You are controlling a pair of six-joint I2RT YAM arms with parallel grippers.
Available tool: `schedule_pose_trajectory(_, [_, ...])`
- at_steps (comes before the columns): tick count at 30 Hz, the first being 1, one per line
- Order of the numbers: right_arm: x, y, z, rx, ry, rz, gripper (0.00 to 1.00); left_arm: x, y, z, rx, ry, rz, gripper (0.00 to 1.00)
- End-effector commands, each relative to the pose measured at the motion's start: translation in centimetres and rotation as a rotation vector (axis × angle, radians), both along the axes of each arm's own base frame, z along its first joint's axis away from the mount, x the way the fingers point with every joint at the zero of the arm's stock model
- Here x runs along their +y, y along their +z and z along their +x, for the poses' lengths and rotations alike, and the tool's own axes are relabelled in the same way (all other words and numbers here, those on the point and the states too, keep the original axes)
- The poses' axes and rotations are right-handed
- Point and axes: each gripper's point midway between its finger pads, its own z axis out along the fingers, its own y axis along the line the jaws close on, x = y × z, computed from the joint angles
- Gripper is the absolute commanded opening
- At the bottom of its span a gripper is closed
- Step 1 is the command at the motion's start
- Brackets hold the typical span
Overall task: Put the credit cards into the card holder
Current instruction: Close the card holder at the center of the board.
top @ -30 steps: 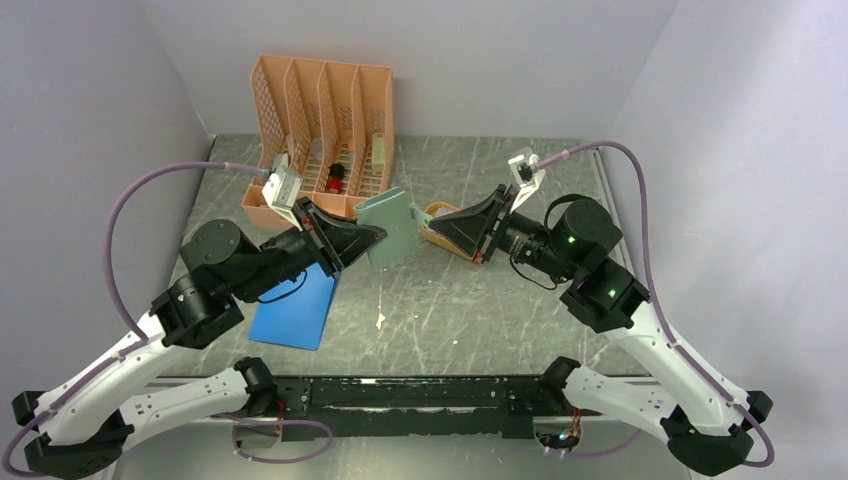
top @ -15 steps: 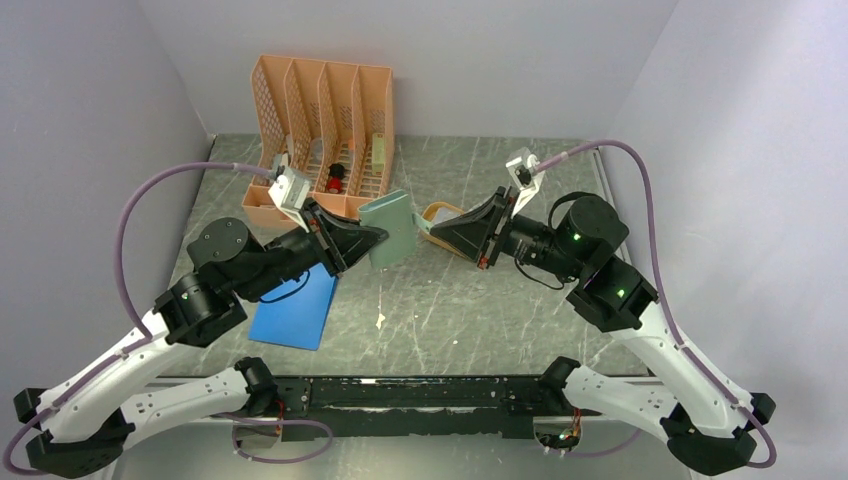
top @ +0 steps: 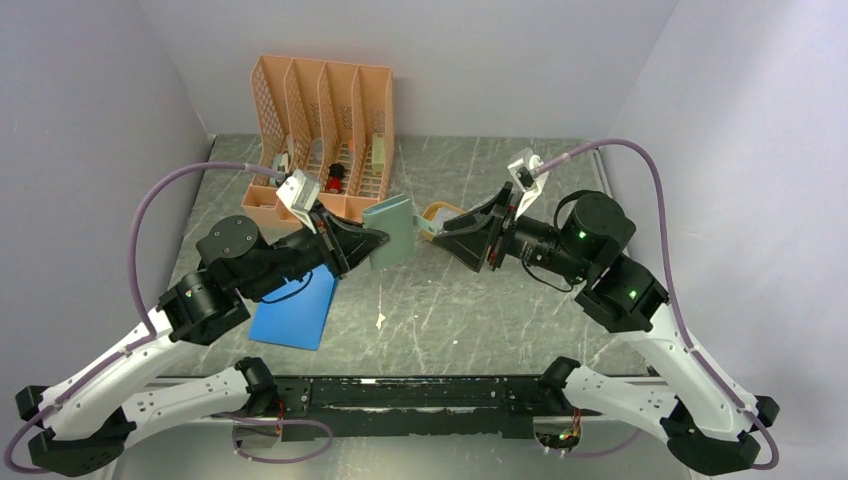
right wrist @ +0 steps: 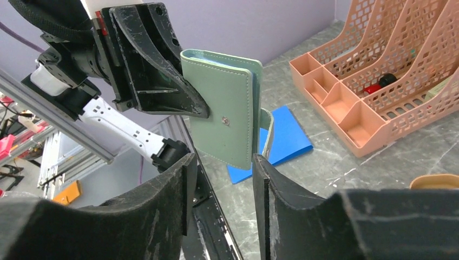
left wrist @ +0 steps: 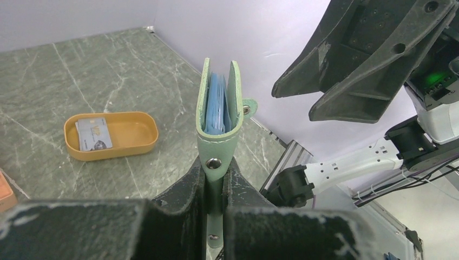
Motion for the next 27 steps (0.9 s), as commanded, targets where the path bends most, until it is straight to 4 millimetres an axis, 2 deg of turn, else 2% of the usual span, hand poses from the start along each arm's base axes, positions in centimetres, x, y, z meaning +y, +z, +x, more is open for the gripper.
schedule_pose_trajectory(1, [-0.4,0.1,0.0,0.002,-0.018,-0.02,0.47,0.8,2.6,-0.4,-0.057,0.007,-0.047,0.05])
schedule_pose_trajectory(10, [0.1,-1.5,1.3,0.048,-0.055,-0.062,0.5,1.0,3.1,-0.8,-0.064,-0.002,-0.06,0.05])
schedule_pose_trajectory(12, [0.3,-1.7,1.4,0.058,-0.053,-0.062,0.46,1.0,3.1,-0.8,-0.065,-0.002,-0.062,0.05])
schedule_pose_trajectory(14, [0.4,-1.7,1.6,0.063,-0.059,-0.06,0.35,1.0,3.2,-0.8,-0.066,-0.003,-0.062,0.05])
schedule_pose_trajectory(16, [0.4,-1.7,1.7,0.065,-0.064,-0.059,0.3,1.1,3.2,-0.9,-0.065,-0.004,-0.064,0.05])
schedule_pose_trajectory(27, [0.6,-1.7,2.1,0.068,-0.075,-0.053,0.28,1.2,3.5,-1.1,-0.068,-0.011,-0.075,0.05])
